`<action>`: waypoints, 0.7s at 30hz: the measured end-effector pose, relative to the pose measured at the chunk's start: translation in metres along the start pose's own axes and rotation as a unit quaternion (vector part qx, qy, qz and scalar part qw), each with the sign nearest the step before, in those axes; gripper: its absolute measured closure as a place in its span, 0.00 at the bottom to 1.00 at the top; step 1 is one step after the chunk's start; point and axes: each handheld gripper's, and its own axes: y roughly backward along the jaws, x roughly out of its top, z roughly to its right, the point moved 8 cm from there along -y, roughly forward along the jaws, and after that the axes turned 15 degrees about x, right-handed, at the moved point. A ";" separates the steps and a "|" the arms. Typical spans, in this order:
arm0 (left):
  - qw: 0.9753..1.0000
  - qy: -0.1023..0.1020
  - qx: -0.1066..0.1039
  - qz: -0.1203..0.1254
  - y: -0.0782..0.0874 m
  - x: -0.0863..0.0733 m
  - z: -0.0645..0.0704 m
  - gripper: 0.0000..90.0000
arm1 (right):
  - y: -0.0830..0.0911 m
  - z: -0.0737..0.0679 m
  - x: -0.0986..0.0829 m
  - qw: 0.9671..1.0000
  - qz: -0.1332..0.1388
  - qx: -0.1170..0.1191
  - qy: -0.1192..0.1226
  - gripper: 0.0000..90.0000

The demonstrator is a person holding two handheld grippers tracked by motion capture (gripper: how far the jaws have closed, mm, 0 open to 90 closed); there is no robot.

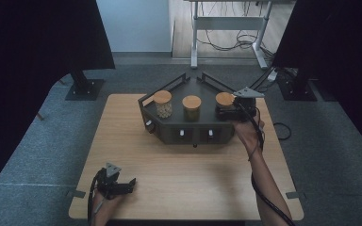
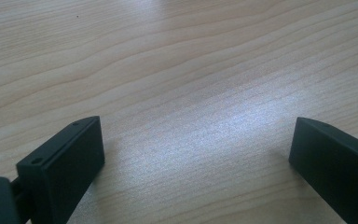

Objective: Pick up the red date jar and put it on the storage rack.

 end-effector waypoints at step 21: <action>1.000 -0.001 0.000 0.000 0.000 0.000 0.000 0.03 | 0.019 -0.008 -0.006 1.000 0.005 -0.003 -0.003 0.09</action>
